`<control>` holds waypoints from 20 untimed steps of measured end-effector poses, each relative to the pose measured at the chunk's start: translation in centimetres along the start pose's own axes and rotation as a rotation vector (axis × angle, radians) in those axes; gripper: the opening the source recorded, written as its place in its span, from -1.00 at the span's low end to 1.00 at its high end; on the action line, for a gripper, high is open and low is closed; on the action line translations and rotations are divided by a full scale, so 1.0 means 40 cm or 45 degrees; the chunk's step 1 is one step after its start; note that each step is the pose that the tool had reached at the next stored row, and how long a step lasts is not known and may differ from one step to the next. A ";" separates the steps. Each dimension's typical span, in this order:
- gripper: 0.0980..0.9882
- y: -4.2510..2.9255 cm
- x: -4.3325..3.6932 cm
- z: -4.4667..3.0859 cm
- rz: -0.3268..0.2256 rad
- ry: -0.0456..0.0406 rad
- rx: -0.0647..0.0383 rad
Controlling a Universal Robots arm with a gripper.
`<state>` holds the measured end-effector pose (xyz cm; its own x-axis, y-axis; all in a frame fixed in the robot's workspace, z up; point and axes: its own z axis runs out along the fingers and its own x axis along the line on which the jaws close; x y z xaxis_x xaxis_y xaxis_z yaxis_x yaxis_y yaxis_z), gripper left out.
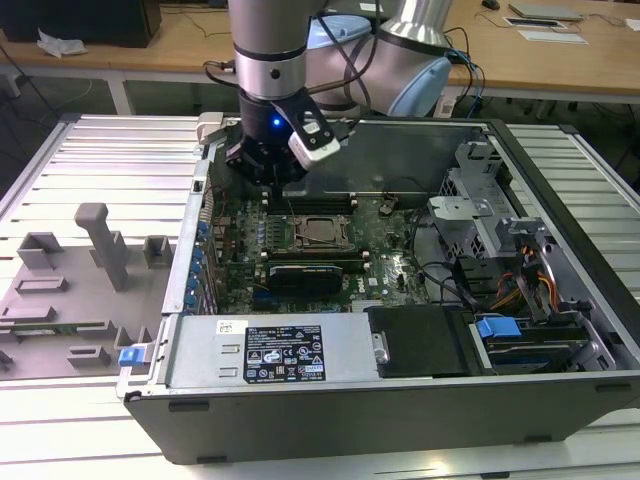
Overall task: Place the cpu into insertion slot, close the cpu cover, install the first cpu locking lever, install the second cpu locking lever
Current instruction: 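Install the first cpu locking lever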
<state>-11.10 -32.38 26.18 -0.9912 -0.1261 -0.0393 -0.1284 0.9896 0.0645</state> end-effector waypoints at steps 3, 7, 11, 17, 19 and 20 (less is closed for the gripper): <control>-0.98 0.001 0.001 0.000 -0.001 -0.009 -0.005; -0.98 0.001 0.006 0.001 0.001 -0.018 -0.042; -0.98 0.002 0.016 0.003 0.003 -0.031 -0.113; -0.98 0.003 0.021 0.004 0.006 -0.051 -0.221; -0.98 0.003 0.022 0.006 0.007 -0.053 -0.238; -0.98 0.003 0.022 0.008 0.007 -0.054 -0.242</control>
<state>-11.96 -32.36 25.82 -0.9903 -0.1138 -0.0800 -0.1305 0.9588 0.2521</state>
